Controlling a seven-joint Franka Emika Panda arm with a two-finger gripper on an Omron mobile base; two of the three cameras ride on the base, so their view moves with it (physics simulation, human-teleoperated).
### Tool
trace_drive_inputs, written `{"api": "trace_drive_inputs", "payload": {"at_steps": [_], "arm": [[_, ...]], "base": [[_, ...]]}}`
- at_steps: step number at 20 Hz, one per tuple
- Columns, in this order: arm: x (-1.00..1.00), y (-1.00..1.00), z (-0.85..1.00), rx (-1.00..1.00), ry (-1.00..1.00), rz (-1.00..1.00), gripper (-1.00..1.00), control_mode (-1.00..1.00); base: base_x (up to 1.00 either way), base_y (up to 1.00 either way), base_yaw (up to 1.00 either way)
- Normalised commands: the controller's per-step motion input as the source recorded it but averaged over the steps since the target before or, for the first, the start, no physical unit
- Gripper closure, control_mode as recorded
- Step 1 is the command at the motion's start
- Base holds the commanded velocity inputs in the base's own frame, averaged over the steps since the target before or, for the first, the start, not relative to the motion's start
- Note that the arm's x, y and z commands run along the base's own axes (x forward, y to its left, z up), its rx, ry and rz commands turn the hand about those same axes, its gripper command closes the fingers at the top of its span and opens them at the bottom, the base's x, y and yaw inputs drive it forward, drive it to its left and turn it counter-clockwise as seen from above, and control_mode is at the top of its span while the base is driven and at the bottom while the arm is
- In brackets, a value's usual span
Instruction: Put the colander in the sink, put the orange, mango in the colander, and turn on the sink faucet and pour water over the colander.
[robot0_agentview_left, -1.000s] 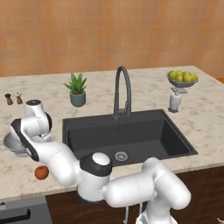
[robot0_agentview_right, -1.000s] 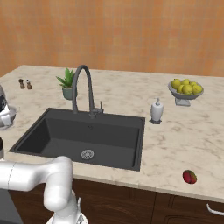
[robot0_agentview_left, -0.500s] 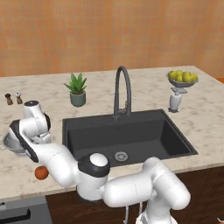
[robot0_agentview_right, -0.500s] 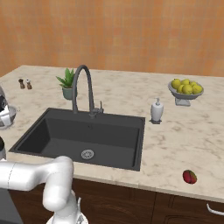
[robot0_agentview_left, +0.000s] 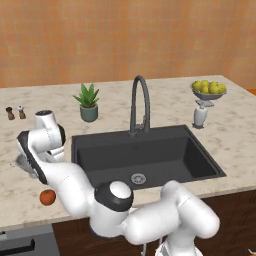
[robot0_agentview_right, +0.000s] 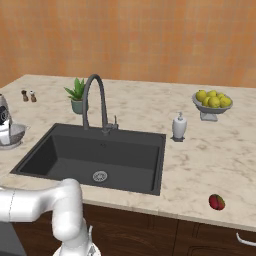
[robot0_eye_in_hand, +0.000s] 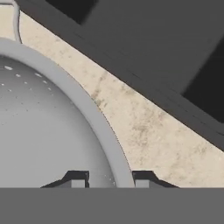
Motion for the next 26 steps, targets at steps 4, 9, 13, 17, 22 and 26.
{"api": "trace_drive_inputs", "payload": {"at_steps": [4,9,13,17,22,26], "arm": [[-0.65,-0.97,0.00,0.06,-0.05,-0.38,1.00,-1.00],[-0.47,-1.00,0.00,0.06,-0.02,-0.37,1.00,-1.00],[-0.15,-1.00,0.06,0.01,-0.02,-0.30,1.00,-1.00],[0.00,-0.96,0.15,0.01,-0.01,-0.23,1.00,-1.00],[0.00,-0.90,0.02,0.01,0.00,-0.15,1.00,-1.00],[-0.01,-0.95,0.01,0.03,-0.04,-0.04,1.00,-1.00]], "base": [[0.00,0.00,0.00],[0.00,0.00,0.00],[0.00,0.00,0.00],[0.00,0.00,0.00],[0.00,0.00,0.00],[0.00,0.00,0.00]]}}
